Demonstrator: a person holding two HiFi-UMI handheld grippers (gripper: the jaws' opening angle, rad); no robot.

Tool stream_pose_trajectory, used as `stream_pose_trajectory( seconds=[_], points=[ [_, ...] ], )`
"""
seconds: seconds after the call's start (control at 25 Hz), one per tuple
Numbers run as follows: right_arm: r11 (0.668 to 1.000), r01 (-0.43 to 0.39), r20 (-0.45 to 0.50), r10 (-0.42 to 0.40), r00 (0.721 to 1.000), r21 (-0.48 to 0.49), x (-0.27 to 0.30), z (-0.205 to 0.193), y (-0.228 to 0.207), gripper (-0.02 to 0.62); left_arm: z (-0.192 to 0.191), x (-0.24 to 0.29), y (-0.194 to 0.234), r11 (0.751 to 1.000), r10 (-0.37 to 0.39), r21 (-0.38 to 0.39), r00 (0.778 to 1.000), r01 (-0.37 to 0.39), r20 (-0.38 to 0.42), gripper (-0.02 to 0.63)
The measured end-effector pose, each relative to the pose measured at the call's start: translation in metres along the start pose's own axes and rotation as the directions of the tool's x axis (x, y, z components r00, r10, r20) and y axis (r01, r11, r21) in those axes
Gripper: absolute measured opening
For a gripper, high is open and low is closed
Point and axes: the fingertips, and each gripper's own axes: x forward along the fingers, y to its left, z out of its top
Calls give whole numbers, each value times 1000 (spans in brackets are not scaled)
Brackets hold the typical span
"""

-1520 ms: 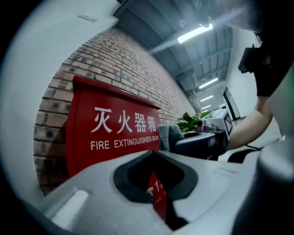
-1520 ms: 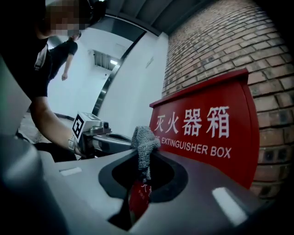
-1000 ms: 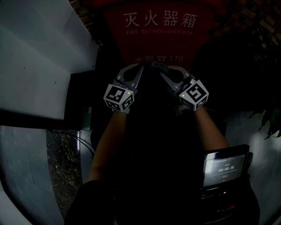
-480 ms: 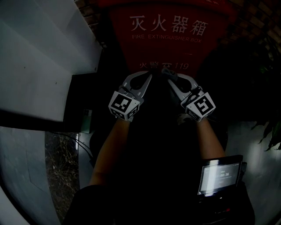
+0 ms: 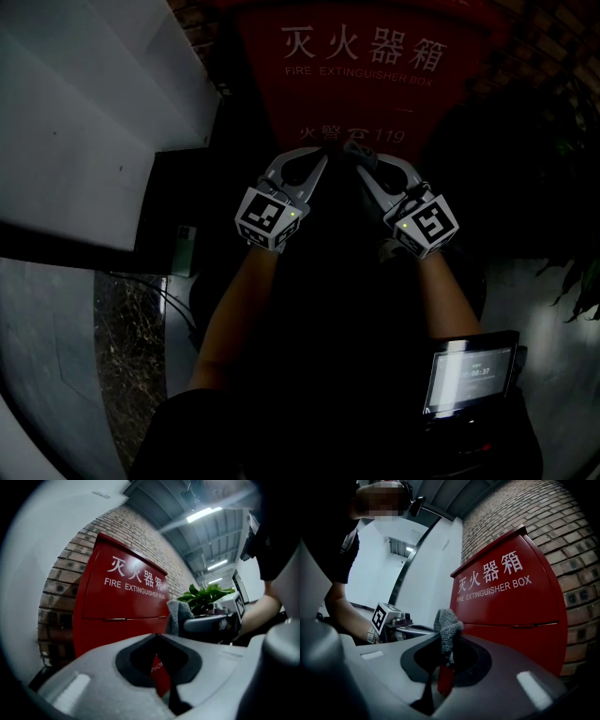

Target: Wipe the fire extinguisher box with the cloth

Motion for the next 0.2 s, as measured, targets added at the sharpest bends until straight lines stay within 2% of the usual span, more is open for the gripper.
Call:
stream_pose_trajectory(
  seconds=[0.2],
  points=[
    [1000, 1, -71, -1, 997, -13, 0, -8, 5, 40, -4, 0, 4, 1000, 14, -11, 1000, -14, -4, 3]
  ],
)
